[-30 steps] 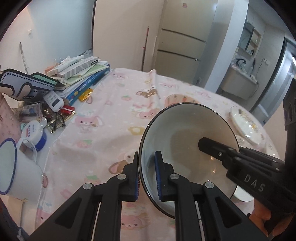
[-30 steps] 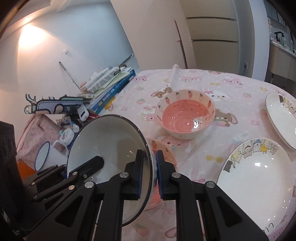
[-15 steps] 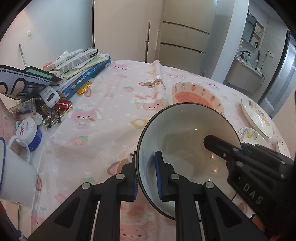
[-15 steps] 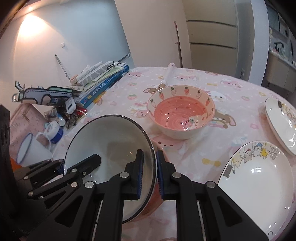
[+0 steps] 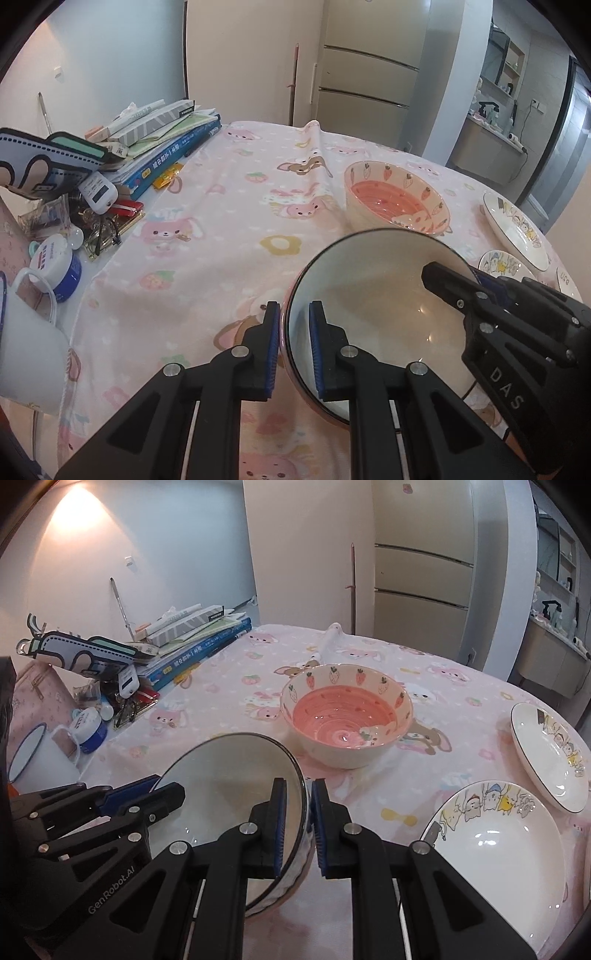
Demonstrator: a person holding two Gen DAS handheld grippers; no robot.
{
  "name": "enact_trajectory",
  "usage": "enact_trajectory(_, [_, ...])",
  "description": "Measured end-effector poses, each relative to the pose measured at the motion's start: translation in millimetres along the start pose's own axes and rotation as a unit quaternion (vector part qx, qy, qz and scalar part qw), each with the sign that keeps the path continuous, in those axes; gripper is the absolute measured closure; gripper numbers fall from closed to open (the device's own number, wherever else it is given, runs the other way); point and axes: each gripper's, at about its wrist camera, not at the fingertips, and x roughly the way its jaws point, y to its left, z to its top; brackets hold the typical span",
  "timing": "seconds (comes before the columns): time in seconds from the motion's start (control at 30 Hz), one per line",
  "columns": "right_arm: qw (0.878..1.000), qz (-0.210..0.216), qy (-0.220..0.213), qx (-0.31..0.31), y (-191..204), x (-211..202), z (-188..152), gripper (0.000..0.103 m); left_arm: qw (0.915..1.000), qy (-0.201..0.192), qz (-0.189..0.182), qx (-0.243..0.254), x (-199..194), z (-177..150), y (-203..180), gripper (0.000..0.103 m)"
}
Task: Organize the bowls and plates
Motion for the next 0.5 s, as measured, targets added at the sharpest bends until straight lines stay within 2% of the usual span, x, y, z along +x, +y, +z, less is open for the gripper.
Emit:
enact_trajectory(0.3, [1.0, 0.003, -0.003, -0.007, 0.1, -1.4, -1.9, 0.089, 1.0, -0.005, 0.001, -0.002, -1.5, -0.5, 0.7, 0.087])
enact_trajectory(0.43, [1.0, 0.014, -0.016, -0.006, -2.9, -8.8, -1.0, 0.089, 0.9995, -0.025, 0.018, -0.001, -15.1, 1.9, -1.3, 0.087])
enact_trajectory(0.5, [1.0, 0.02, -0.023, -0.003, -5.3, -12.9, 0.3, 0.089, 0.9994, -0.034, 0.0, -0.006, -23.5, 5.4, -0.5, 0.085])
